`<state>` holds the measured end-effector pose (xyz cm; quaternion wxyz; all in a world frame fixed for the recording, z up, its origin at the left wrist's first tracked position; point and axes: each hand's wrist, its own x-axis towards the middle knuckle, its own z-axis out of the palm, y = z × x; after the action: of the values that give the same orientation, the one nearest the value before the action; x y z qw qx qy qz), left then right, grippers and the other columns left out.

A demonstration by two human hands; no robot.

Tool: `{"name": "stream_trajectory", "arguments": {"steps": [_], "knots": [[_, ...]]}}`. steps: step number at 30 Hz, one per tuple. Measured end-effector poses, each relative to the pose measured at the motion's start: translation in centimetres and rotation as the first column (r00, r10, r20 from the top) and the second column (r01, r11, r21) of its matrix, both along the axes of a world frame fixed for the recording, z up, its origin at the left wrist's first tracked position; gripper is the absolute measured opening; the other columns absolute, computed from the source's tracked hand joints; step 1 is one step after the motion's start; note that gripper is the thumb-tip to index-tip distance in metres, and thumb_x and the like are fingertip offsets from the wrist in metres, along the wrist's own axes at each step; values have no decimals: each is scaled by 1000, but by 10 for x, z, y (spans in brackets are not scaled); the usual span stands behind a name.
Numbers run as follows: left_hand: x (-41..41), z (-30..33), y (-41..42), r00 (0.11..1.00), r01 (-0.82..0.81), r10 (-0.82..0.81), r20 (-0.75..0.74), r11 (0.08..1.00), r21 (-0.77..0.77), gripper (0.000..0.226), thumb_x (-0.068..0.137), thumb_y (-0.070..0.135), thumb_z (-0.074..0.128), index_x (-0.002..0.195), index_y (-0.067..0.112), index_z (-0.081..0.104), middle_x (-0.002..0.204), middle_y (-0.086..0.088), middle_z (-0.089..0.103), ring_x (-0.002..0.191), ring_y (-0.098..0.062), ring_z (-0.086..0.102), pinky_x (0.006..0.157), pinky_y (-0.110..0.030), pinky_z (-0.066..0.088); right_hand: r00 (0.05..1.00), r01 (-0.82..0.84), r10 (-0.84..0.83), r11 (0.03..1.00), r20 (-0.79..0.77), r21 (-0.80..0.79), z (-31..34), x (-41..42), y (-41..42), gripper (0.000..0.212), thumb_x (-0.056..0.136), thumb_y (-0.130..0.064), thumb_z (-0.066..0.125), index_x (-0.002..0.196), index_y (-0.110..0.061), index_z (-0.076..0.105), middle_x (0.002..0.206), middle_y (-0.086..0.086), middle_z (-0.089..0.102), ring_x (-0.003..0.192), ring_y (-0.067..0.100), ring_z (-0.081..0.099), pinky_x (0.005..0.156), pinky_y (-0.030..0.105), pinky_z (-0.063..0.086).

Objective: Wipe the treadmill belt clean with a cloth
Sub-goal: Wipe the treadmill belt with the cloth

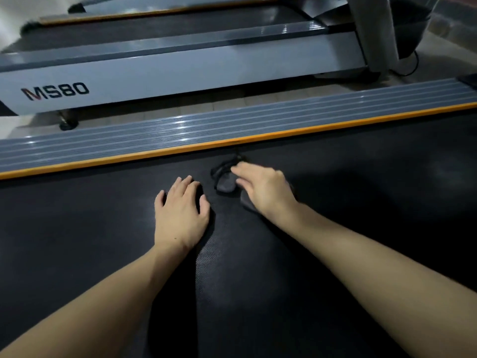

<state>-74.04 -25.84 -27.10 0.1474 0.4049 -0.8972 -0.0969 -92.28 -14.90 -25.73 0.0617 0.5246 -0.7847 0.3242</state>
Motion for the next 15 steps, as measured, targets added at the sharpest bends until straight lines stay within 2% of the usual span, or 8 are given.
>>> {"name": "stream_trajectory", "arguments": {"steps": [3,6,8,10,12,15], "knots": [[0,0,0,1000,-6,6,3,1000,-5,41,101,36,41,138,25,54,159,6,41,152,-12,24,124,-48,16,976,-217,217,976,-9,-25,-7,33,64,31,89,-23,68,120,-21,72,127,-4,69,117,9,64,98,28,52],[-1,0,0,1000,0,0,15,1000,-8,43,101,36,38,140,24,53,159,6,40,152,-12,24,124,-48,16,923,-385,385,923,14,12,-6,40,92,31,96,-27,59,125,-21,70,133,-5,64,122,9,61,104,25,48],[-1,1,0,1000,-4,4,14,1000,3,43,102,35,38,140,24,53,159,6,40,152,-12,24,124,-48,16,939,-343,343,939,-17,15,-4,22,65,33,96,-30,55,124,-21,70,132,-4,65,122,9,61,101,27,49],[0,1,0,1000,-4,3,10,1000,15,41,102,34,37,138,24,54,159,6,41,152,-12,24,124,-47,16,980,-195,195,981,-31,2,-1,-3,14,32,94,-28,58,123,-23,71,130,-4,67,120,12,62,98,34,52],[-1,2,0,1000,5,-5,13,1000,25,40,102,33,36,136,24,55,158,6,42,152,-12,25,124,-47,16,999,-34,33,997,2,65,4,-20,-29,30,95,-27,60,124,-28,69,131,-9,65,118,16,64,95,39,52],[-1,1,-2,1000,16,-17,19,1000,20,40,101,33,36,134,25,56,158,5,42,152,-13,25,123,-49,17,1000,3,-2,998,-9,63,3,-16,-34,30,93,-26,64,122,-29,70,132,-10,65,118,14,63,94,40,53]]}}
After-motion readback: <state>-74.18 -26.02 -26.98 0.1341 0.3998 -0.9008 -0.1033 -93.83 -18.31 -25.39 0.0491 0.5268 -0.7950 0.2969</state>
